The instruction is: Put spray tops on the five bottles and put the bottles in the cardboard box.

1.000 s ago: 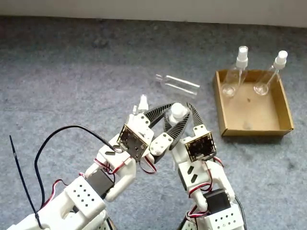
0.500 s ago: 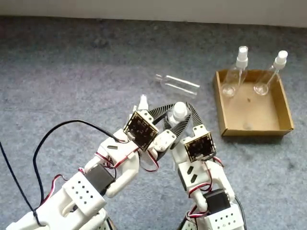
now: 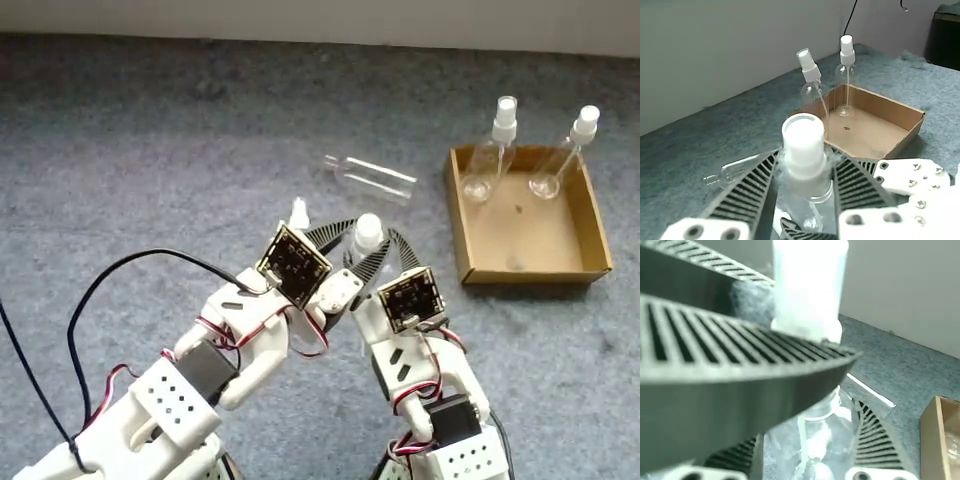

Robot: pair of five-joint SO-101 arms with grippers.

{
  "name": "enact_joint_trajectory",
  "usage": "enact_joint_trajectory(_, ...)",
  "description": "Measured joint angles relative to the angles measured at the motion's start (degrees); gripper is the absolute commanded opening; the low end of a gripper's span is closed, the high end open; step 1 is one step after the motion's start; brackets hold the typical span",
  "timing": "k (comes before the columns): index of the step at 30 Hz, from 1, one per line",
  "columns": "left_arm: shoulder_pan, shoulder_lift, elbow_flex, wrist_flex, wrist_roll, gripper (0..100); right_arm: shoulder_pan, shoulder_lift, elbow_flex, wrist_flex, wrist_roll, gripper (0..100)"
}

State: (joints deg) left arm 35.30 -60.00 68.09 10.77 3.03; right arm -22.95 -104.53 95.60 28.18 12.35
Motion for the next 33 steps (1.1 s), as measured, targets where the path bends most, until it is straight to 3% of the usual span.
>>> enact_joint_trajectory(8,-0.3,0.0,1.5,-0.7,0.1,1,0.0,0.0,0.0,0.1,0.0,12.7)
enact_joint_trajectory(21,-0.1,-0.8,11.9,-16.4,0.1,1,-0.9,0.1,0.0,0.1,0.0,12.7)
enact_joint_trajectory(33,3.3,-0.1,12.1,-17.0,-0.2,1,-1.1,0.1,0.0,0.1,0.0,12.7)
